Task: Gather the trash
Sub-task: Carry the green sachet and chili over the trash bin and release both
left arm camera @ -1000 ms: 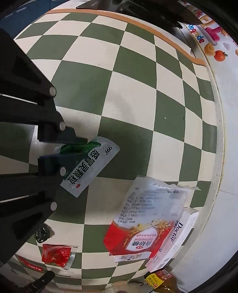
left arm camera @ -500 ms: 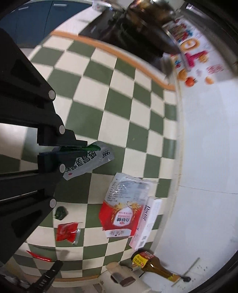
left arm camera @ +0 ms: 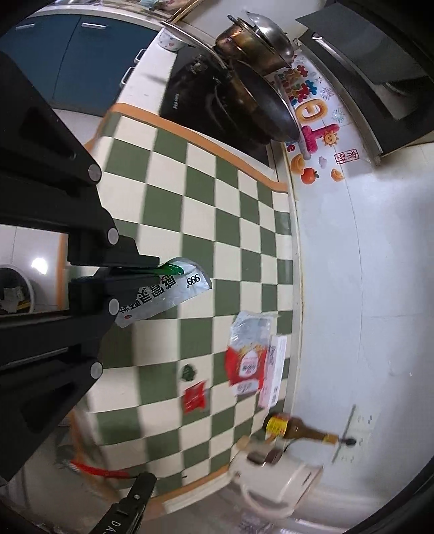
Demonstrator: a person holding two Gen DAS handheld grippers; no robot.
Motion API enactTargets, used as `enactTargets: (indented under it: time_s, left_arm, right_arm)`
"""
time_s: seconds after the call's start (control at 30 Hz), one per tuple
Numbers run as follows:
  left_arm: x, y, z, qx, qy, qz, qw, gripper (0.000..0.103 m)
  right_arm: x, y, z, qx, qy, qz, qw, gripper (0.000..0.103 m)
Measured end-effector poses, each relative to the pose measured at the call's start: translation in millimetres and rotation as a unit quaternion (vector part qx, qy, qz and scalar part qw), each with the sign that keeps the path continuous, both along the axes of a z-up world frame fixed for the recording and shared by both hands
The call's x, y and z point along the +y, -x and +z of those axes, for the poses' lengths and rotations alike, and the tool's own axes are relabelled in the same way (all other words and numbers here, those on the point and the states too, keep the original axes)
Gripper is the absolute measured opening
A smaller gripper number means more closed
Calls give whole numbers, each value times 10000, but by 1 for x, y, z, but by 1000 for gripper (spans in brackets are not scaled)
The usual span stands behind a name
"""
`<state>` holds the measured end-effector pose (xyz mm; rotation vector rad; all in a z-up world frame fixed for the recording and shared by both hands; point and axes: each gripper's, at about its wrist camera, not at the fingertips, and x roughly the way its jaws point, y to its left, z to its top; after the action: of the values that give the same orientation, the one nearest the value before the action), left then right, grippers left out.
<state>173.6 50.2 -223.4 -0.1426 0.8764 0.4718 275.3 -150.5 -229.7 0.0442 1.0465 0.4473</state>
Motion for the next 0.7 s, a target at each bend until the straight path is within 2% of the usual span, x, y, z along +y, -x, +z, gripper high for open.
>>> enactTargets:
  time_s: [0.1,0.2,0.3,0.4,0.5,0.53,0.63,0.7]
  left_arm:
    - [-6,38,-4,29,117,-235,9997,1]
    - [-14,73,-18,208,284,-434,9984,1]
    - [-23,100,-51,581,571,-599,9949,1]
    - [-29,115,-93,991,943,-656,9884,1]
    - [-29,126,-157,1468,1657,-592,9734,1]
    - [-29,127,-176,1586,1892,-575,9673,1]
    - [-28,127,-257,2024,2569,-427,9440,2]
    - [-29,129,-311,2224,2858,-299,9316,2]
  right_arm:
    - [1,58,7,-65,-41,-56,10000,2]
    - [2,111,1,32,-2,-63,10000,2]
    - [1,151,-21,289,94,-36,9995,2]
    - [-5,182,-61,652,211,-60,9976,2]
    - [-15,199,-112,1104,217,-75,9936,2]
    - [-19,204,-136,1309,218,-88,9911,2]
    - [-28,212,-201,1791,219,-102,9835,2]
    - [-35,217,-260,2148,187,-99,9764,2]
